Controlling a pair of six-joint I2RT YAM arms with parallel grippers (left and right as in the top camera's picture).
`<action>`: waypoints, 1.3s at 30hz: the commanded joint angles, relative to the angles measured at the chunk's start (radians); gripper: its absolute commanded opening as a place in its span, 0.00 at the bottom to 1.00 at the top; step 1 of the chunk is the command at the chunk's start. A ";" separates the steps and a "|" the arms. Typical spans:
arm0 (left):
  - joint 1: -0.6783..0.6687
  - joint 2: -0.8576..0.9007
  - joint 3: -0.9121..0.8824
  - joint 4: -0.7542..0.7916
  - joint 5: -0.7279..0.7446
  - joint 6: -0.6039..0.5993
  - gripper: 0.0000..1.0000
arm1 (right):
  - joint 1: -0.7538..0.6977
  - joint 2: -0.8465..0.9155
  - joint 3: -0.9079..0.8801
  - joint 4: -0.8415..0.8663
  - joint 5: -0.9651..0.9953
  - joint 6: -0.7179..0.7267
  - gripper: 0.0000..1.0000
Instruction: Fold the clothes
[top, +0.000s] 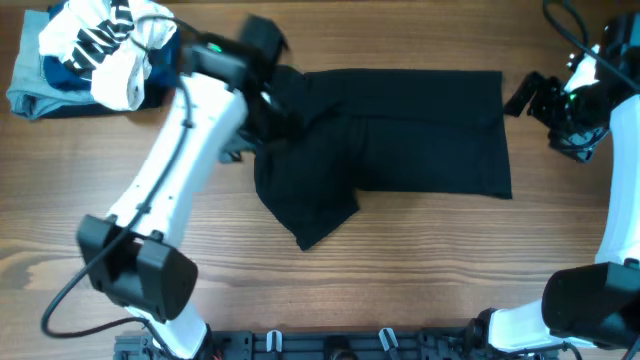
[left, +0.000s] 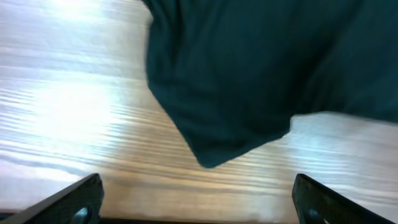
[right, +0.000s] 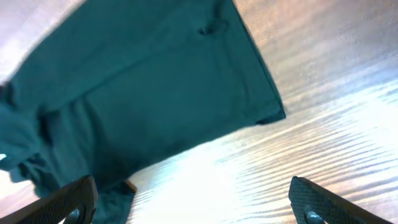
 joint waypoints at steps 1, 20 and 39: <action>-0.070 0.014 -0.229 0.087 -0.009 -0.129 0.92 | -0.003 -0.001 -0.126 0.075 -0.034 0.030 0.99; -0.230 0.014 -0.656 0.518 0.112 0.134 0.79 | -0.003 -0.001 -0.253 0.264 -0.077 -0.023 1.00; -0.259 -0.001 -0.731 0.556 0.151 0.049 0.04 | -0.003 0.000 -0.351 0.291 0.002 -0.019 0.93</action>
